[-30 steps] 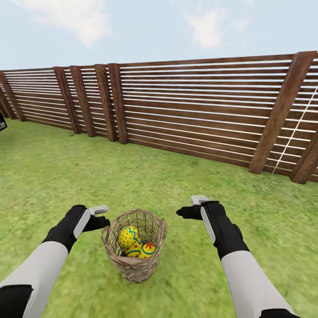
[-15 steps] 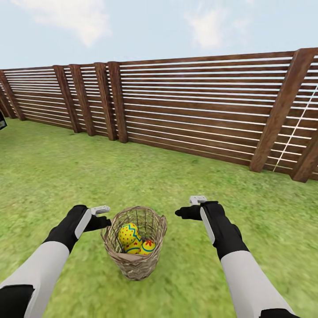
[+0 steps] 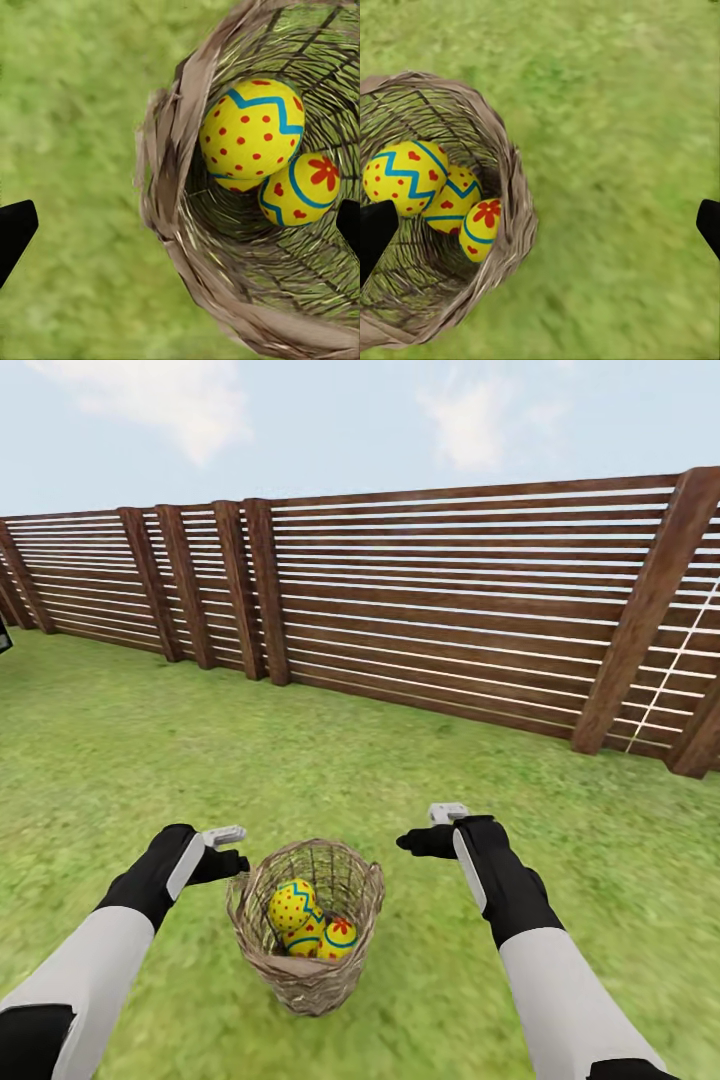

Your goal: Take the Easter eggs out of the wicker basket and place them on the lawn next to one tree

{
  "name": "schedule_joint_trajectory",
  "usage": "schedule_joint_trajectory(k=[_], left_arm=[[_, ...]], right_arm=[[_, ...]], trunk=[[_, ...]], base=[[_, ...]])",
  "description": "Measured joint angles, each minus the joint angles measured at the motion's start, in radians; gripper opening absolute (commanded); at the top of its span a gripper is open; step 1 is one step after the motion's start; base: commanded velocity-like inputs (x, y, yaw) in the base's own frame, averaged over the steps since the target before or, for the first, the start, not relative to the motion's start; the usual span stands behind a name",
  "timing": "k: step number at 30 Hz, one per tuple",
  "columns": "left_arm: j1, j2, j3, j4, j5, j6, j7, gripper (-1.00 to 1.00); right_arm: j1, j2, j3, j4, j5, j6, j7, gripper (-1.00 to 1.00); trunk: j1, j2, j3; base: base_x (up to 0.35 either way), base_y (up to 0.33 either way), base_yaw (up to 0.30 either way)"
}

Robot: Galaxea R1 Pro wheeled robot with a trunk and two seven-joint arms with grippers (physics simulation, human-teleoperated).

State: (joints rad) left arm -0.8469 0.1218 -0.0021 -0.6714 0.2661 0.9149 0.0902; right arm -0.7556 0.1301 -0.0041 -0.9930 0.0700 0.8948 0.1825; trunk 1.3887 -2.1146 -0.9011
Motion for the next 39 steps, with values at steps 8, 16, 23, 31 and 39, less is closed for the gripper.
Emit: schedule_joint_trajectory(k=[8, 16, 23, 31, 39], left_arm=[[0.0, 0.0, -0.001, -0.001, -0.001, 0.0, 0.0, 1.0], [0.0, -0.001, -0.003, -0.001, -0.001, 0.006, 0.0, 1.0], [0.0, 0.001, -0.019, 0.0, -0.001, 0.032, 0.0, 1.0], [0.0, 0.005, -0.025, 0.0, -0.001, 0.029, 0.0, 1.0], [0.001, 0.004, -0.028, 0.0, -0.002, 0.022, 0.0, 1.0]], right_arm=[[0.0, -0.001, 0.0, 0.0, 0.0, 0.0, 0.0, 1.0], [0.0, -0.001, 0.0, 0.0, 0.001, 0.0, 0.0, 1.0], [0.0, -0.001, 0.0, 0.0, 0.004, 0.0, 0.0, 1.0], [0.0, 0.0, 0.004, -0.008, 0.006, -0.001, 0.0, 1.0], [0.0, -0.002, 0.002, -0.041, 0.002, 0.001, 0.003, 1.0]], trunk=[[0.0, 0.0, 0.0], [0.001, 0.0, 0.0], [0.027, -0.049, -0.022], [0.058, -0.105, -0.047], [0.089, -0.161, -0.072]], base=[[0.223, 0.009, 0.0], [0.017, 0.0, 0.0], [0.0, 0.0, 0.0], [0.0, 0.0, 0.0], [0.0, 0.0, 0.0]])
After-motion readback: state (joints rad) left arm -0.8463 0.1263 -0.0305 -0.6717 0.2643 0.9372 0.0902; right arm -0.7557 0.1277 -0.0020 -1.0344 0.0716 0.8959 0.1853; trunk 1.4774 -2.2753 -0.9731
